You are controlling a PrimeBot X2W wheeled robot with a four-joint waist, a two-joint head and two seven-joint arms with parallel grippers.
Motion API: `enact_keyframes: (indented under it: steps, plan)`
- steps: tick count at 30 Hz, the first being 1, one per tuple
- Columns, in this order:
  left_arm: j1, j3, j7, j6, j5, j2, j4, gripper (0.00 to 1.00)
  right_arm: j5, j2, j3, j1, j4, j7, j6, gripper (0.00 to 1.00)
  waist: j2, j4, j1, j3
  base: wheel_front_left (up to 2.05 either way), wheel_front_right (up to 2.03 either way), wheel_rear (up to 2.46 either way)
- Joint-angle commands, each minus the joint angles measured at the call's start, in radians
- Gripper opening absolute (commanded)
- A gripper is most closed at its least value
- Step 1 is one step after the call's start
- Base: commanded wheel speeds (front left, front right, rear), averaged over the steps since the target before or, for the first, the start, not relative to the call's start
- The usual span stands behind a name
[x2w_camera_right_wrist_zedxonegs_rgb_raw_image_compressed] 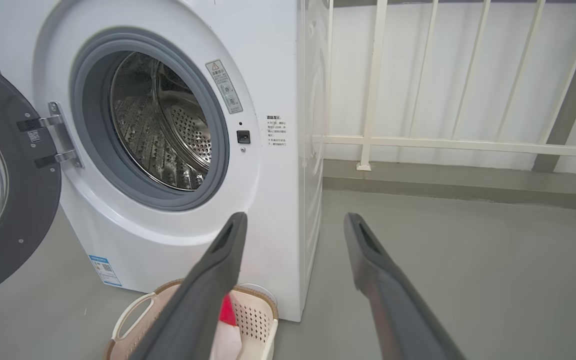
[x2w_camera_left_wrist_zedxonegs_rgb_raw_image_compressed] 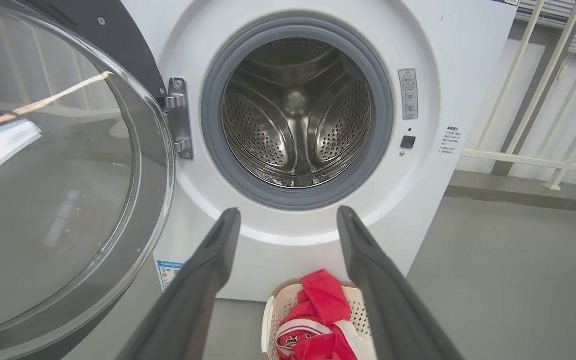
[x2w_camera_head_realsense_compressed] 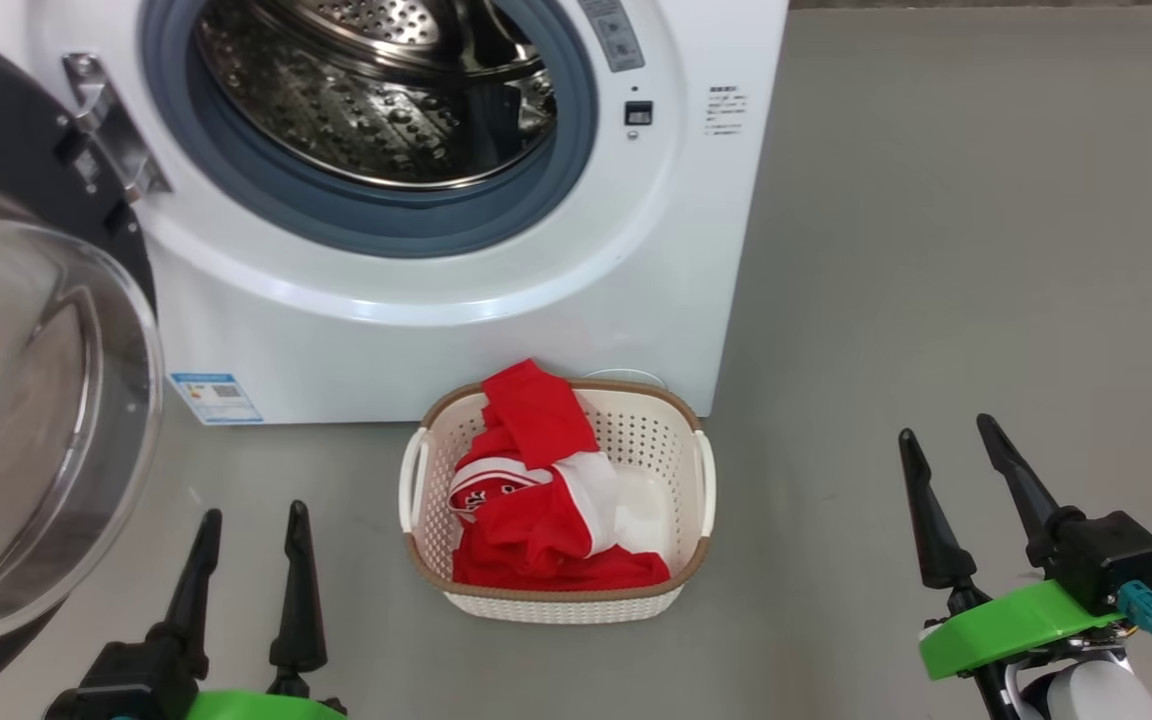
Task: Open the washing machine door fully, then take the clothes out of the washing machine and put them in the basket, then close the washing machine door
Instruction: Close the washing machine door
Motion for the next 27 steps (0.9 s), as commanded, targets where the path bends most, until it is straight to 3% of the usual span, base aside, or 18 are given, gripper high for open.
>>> enact_keyframes:
  steps: [1, 27]
  plan:
    - [-0.031, 0.029, -0.008, 0.012, -0.007, 0.012, -0.034, 1.00, -0.009, -0.004, 0.030, -0.041, -0.030, -0.006, 0.006, 1.00, 0.0000, 0.022, 0.0000, 0.003, 0.00, 0.00, 0.00]
    - [0.010, 0.023, -0.008, 0.092, 0.004, 0.016, -0.104, 1.00, -0.041, -0.004, 0.073, -0.042, -0.039, -0.006, 0.006, 1.00, 0.0000, 0.345, 0.0000, -0.023, 0.00, 0.00, 0.00]
